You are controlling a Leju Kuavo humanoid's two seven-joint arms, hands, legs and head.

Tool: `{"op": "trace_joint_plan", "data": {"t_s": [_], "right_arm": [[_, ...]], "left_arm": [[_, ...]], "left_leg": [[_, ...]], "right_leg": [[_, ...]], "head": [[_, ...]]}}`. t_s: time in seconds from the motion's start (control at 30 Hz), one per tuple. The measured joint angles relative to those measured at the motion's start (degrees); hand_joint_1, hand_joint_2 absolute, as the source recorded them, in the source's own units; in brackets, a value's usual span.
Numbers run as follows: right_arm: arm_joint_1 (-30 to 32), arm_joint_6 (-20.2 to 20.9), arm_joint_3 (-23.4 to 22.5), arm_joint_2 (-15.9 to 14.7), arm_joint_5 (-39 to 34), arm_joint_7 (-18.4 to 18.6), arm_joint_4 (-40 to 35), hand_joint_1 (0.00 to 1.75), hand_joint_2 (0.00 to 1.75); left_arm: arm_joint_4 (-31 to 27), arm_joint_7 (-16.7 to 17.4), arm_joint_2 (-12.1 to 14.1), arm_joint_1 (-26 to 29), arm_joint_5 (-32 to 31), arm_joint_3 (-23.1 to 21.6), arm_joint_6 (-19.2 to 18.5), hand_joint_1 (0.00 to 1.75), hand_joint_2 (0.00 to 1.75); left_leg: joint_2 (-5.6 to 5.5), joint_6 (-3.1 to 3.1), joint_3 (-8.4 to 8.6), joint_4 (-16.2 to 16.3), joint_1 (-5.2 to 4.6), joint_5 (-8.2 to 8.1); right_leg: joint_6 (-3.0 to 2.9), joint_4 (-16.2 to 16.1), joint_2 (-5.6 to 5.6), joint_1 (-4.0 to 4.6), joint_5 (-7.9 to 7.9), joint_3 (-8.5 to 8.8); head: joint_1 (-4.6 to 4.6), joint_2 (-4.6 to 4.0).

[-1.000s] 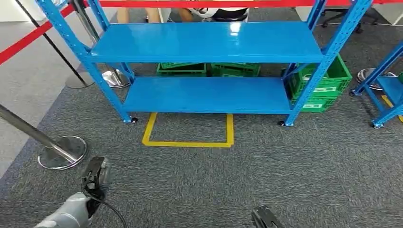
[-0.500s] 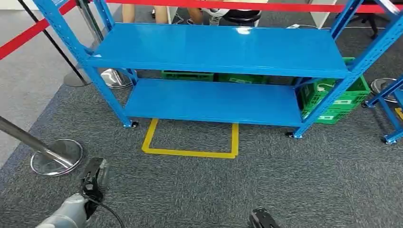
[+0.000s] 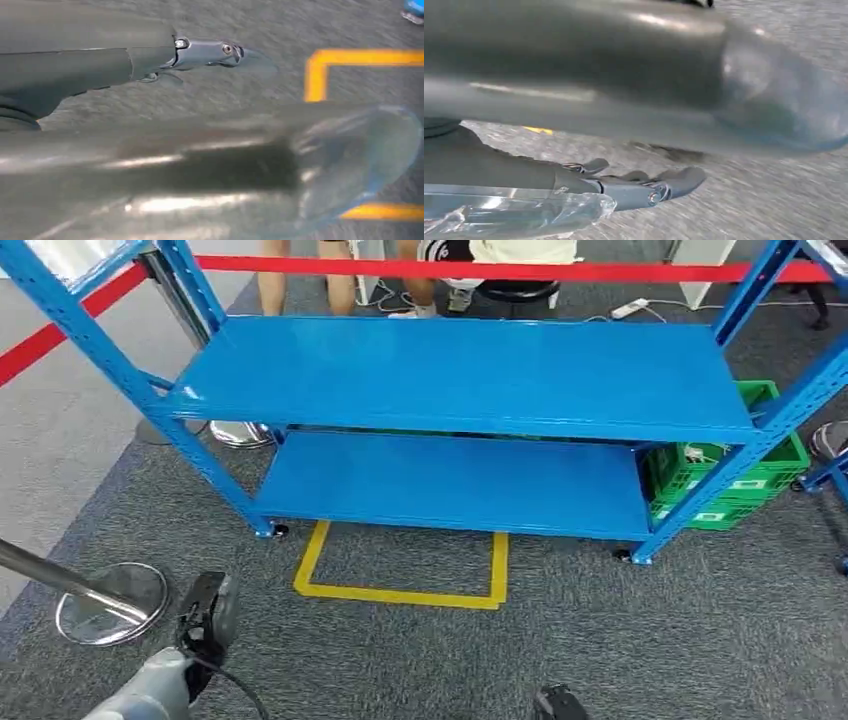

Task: Take the parts from the cabinet and place them on the table.

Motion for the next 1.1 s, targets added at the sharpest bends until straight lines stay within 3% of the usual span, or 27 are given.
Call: {"op": "trace_joint_plan", "data": {"t_s": [0.03, 0.1, 0.13, 0.17, 0.2, 0.27, 0.3, 0.33, 0.4, 0.43, 0.47, 0.6, 0.73, 0.8, 1.1], "right_arm": [[-0.1, 0.0, 0.0, 0.0, -0.1, 0.0, 0.0, 0.00, 0.00], [0.3, 0.0, 0.3, 0.0, -0.4, 0.0, 0.0, 0.00, 0.00], [0.5, 0.0, 0.4, 0.0, -0.5, 0.0, 0.0, 0.00, 0.00], [0.7, 0.0, 0.6, 0.0, -0.8, 0.0, 0.0, 0.00, 0.00], [0.8, 0.0, 0.9, 0.0, -1.0, 0.0, 0.0, 0.00, 0.00], [0.9, 0.0, 1.4, 0.0, -1.7, 0.0, 0.0, 0.00, 0.00], [0.9, 0.0, 1.5, 0.0, -1.9, 0.0, 0.0, 0.00, 0.00], [0.9, 0.0, 1.6, 0.0, -2.1, 0.0, 0.0, 0.00, 0.00], [0.8, 0.0, 2.0, -0.1, -2.6, 0.1, -0.1, 0.00, 0.00], [0.6, 0.0, 2.3, -0.2, -2.7, 0.1, -0.1, 0.00, 0.00], [0.5, 0.0, 2.5, -0.2, -2.8, 0.1, -0.1, 0.00, 0.00], [0.2, 0.0, 2.8, -0.2, -3.0, 0.1, -0.1, 0.00, 0.00], [0.0, -0.1, 3.2, -0.2, -3.7, 0.2, -0.1, 0.00, 0.00], [0.0, -0.1, 3.3, -0.2, -3.9, 0.3, -0.1, 0.00, 0.00], [0.0, -0.1, 3.4, -0.2, -4.2, 0.3, -0.1, 0.00, 0.00]], "left_arm": [[0.0, 0.0, 0.0, -0.1, 0.0, -0.2, 0.0, 0.00, 0.00], [0.0, 0.0, 0.0, 0.2, 0.2, -0.4, 0.1, 0.00, 0.00], [0.0, 0.0, 0.0, 0.3, 0.2, -0.5, 0.1, 0.00, 0.00], [0.0, 0.0, 0.0, 0.3, 0.2, -0.6, 0.2, 0.00, 0.00], [0.0, 0.0, 0.0, 0.3, 0.3, -0.6, 0.2, 0.00, 0.00], [0.0, 0.0, 0.1, 0.3, 0.7, -0.6, 0.4, 0.00, 0.00], [0.0, 0.0, 0.1, 0.5, 0.8, -0.6, 0.4, 0.00, 0.00], [0.0, 0.0, 0.2, 0.4, 0.9, -0.6, 0.4, 0.00, 0.00], [0.0, 0.0, 0.1, 0.6, 1.2, -0.7, 0.4, 0.00, 0.00], [0.0, -0.1, -0.1, 0.5, 1.4, -0.7, 0.4, 0.00, 0.00], [0.0, -0.1, -0.1, 0.4, 1.4, -0.7, 0.5, 0.00, 0.00], [0.0, -0.1, -0.1, 0.5, 1.5, -0.7, 0.5, 0.00, 0.00], [0.0, -0.1, -0.1, 0.5, 1.9, -0.8, 1.0, 0.00, 0.00], [0.0, -0.1, -0.1, 0.5, 1.9, -0.9, 1.4, 0.00, 0.00], [0.0, -0.1, -0.2, 0.4, 1.9, -1.0, 1.4, 0.00, 0.00]], "left_leg": [[0.12, -0.39, -2.56, 4.0, 0.09, -1.39], [0.15, -0.74, -7.33, 9.7, 0.12, -6.07], [0.16, -0.68, -8.97, 10.4, 0.12, -7.22], [0.16, -0.51, -9.96, 9.6, 0.11, -6.63], [0.17, -0.33, -10.07, 7.4, 0.10, -4.13], [0.31, 0.20, -9.15, -1.0, -0.03, 5.60], [0.72, 0.43, -9.56, -4.1, -0.09, 8.99], [0.77, 0.73, -8.89, -5.2, -0.28, 6.82], [0.57, 1.12, -8.86, -4.7, -0.15, 7.82], [0.52, 0.75, -8.87, -4.9, -0.02, 8.03], [0.44, 0.77, -8.86, -4.9, -0.04, 8.01], [0.27, 1.29, -8.83, -4.9, -0.13, 7.67], [0.26, 1.59, -8.83, -4.9, -0.19, 7.65], [0.26, 1.73, -8.83, -4.9, -0.21, 7.72], [0.27, 1.71, -8.58, -4.9, -0.04, 7.99]], "right_leg": [[-0.19, -0.3, 0.06, 0.01, -0.44, 0.76], [-0.20, -0.6, 0.23, 0.03, -1.52, 2.17], [-0.14, -0.7, 0.26, 0.01, -2.05, 2.79], [-0.03, -0.7, 0.32, 0.00, -2.63, 3.47], [0.02, -0.7, 0.36, -0.02, -3.11, 4.21], [0.31, -0.7, 0.38, -0.14, -4.07, 5.48], [0.66, -0.6, 0.46, 0.10, -4.45, 5.80], [1.00, -0.5, 0.62, 0.21, -4.69, 5.59], [1.50, -0.8, 0.52, 0.40, -5.16, 5.78], [0.90, -0.7, 0.52, 0.52, -5.11, 5.89], [0.79, -0.9, 0.42, 0.52, -5.00, 5.93], [0.88, -1.9, 0.20, 0.54, -4.94, 6.56], [1.33, -2.4, 0.16, 0.51, -4.76, 6.70], [1.91, -2.5, 0.16, 0.48, -4.65, 6.71], [2.11, -2.3, 0.18, 0.60, -4.56, 6.80]], "head": [[-0.13, 0.00], [-0.13, 0.00], [-0.15, 0.00], [-0.15, 0.00], [-0.13, 0.00], [-0.15, 0.00], [-0.24, 0.00], [-0.43, 0.00], [-0.37, 0.00], [-0.33, 0.00], [-0.33, 0.02], [-0.31, 0.00], [-0.33, 0.00], [-0.35, 0.00], [-0.35, 0.00]]}}
